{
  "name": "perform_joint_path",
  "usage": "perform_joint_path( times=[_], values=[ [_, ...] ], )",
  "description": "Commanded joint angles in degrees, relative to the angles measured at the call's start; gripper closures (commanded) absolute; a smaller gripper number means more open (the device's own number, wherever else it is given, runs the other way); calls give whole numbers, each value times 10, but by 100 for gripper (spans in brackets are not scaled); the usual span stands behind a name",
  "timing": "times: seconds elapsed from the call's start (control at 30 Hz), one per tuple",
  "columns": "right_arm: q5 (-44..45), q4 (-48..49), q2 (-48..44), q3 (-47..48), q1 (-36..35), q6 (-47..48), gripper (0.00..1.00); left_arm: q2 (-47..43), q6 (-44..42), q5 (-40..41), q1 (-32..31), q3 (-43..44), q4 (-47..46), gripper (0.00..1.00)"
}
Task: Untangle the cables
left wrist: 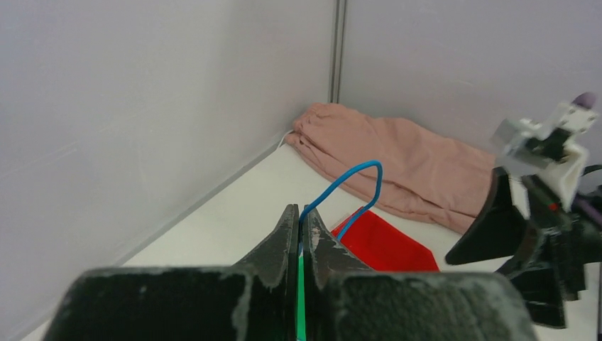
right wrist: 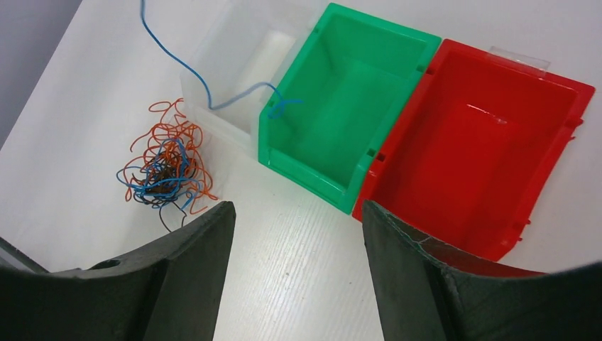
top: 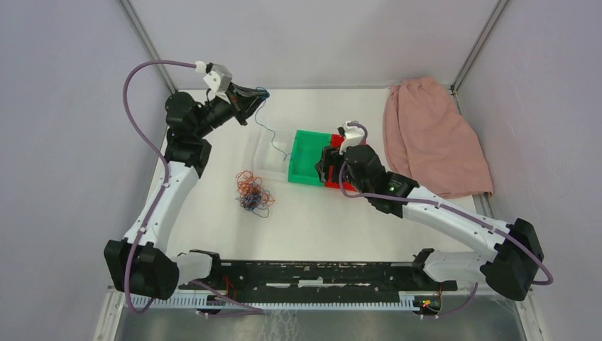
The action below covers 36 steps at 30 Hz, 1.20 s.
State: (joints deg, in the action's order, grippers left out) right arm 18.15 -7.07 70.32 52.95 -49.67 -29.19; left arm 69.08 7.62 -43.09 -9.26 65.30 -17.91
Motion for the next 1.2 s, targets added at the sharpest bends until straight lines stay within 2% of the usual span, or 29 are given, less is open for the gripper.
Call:
perform_joint_path(
  times=[0.0, 0.2, 0.5, 0.73, 0.87, 1.07, 1.17],
  values=[
    [31, -14, -53, -9, 7, 7, 28, 41, -91, 14, -7, 25, 4, 97],
    [43, -32, -95, -39, 14, 16, 28, 87, -115, 33, -8, 65, 2, 97],
    [44, -33, -98, -54, 22, 10, 28, 125, -77, 23, -9, 179, 20, 97],
    [42, -38, -97, -49, 24, 7, 28, 120, -120, 22, -12, 131, 51, 97],
    [48, -49, -107, -52, 26, 8, 28, 125, -178, 25, -17, 103, 83, 97],
    [52, -54, -130, -59, 28, 3, 28, 166, -231, 51, -31, 92, 124, 97],
    [52, -58, -138, -58, 28, 3, 28, 194, -246, 69, -42, 113, 140, 97]
  ],
)
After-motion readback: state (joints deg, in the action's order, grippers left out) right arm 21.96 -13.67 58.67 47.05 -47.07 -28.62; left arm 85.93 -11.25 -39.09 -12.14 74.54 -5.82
